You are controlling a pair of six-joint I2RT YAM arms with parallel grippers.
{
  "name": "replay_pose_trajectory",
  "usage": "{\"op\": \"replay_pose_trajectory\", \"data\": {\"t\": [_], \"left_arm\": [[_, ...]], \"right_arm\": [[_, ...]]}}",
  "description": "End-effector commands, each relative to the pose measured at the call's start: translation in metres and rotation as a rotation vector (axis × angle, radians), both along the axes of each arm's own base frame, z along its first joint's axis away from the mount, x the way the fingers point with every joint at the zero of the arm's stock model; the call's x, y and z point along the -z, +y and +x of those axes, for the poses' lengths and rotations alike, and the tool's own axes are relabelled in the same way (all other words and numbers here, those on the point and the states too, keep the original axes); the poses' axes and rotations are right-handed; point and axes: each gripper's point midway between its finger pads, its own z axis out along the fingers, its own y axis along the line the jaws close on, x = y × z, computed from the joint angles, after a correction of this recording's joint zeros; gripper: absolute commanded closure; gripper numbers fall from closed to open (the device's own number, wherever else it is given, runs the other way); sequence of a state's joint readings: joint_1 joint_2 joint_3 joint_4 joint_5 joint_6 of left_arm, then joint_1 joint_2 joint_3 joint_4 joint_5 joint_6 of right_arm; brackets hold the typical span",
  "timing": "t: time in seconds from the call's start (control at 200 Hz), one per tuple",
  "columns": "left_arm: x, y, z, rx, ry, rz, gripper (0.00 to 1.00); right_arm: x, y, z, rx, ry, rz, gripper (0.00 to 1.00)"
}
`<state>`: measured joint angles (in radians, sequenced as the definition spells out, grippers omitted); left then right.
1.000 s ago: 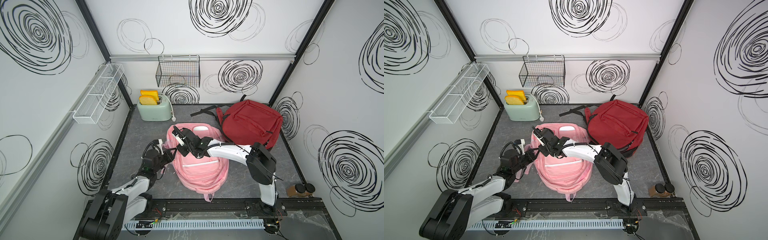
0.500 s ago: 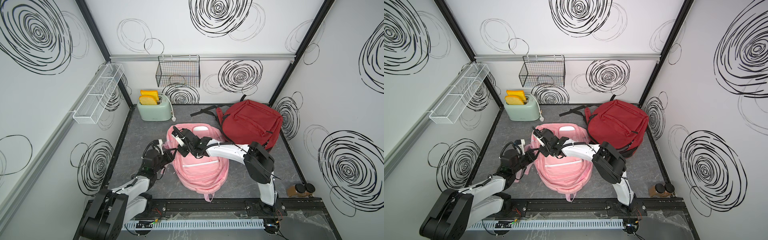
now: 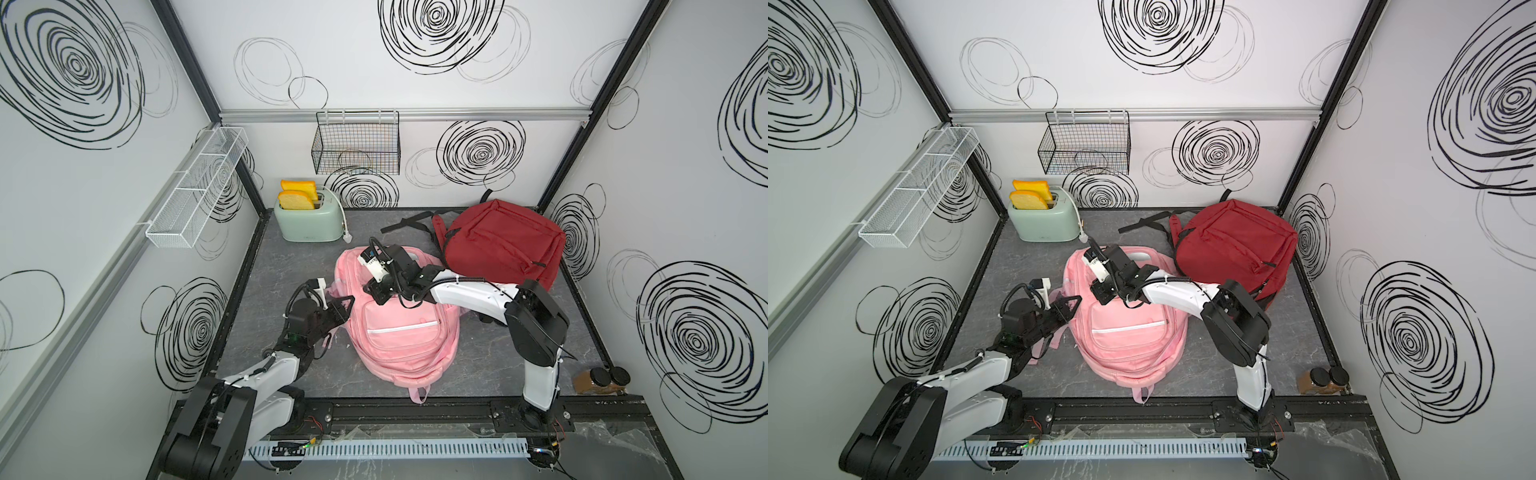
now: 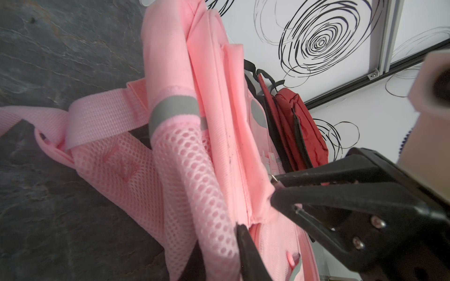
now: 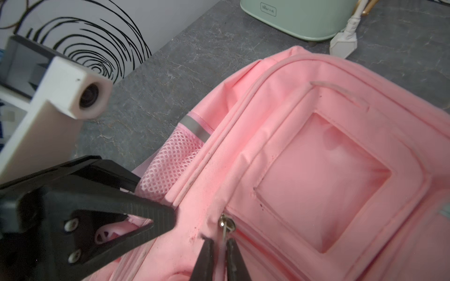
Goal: Zip up the backpack
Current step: Zip the zipper on the backpack.
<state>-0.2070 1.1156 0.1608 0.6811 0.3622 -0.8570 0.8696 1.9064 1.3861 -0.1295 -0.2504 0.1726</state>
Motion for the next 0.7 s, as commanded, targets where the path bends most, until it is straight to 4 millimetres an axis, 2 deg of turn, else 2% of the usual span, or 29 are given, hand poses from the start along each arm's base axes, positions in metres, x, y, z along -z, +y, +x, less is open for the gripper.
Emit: {"op": "replay_pose_trajectory", "data": {"t": [0.0, 0.27, 0.535, 0.695], "left_arm": [[-0.028, -0.006, 0.005, 0.022, -0.106, -0.038, 1.00], [-0.028, -0.003, 0.005, 0.013, -0.104, -0.037, 1.00], [-0.029, -0.001, 0.006, 0.007, -0.106, -0.035, 1.00], [-0.028, -0.001, 0.006, 0.005, -0.105, -0.036, 1.00]], "right_arm": [[-0.006, -0.025, 0.018, 0.057, 0.054, 0.036, 0.85], [-0.004, -0.029, 0.020, 0.027, 0.174, 0.130, 0.84], [0.016, -0.030, 0.023, 0.039, 0.214, 0.096, 0.85], [0.032, -0.039, 0.027, 0.077, 0.231, 0.053, 0.85]]}}
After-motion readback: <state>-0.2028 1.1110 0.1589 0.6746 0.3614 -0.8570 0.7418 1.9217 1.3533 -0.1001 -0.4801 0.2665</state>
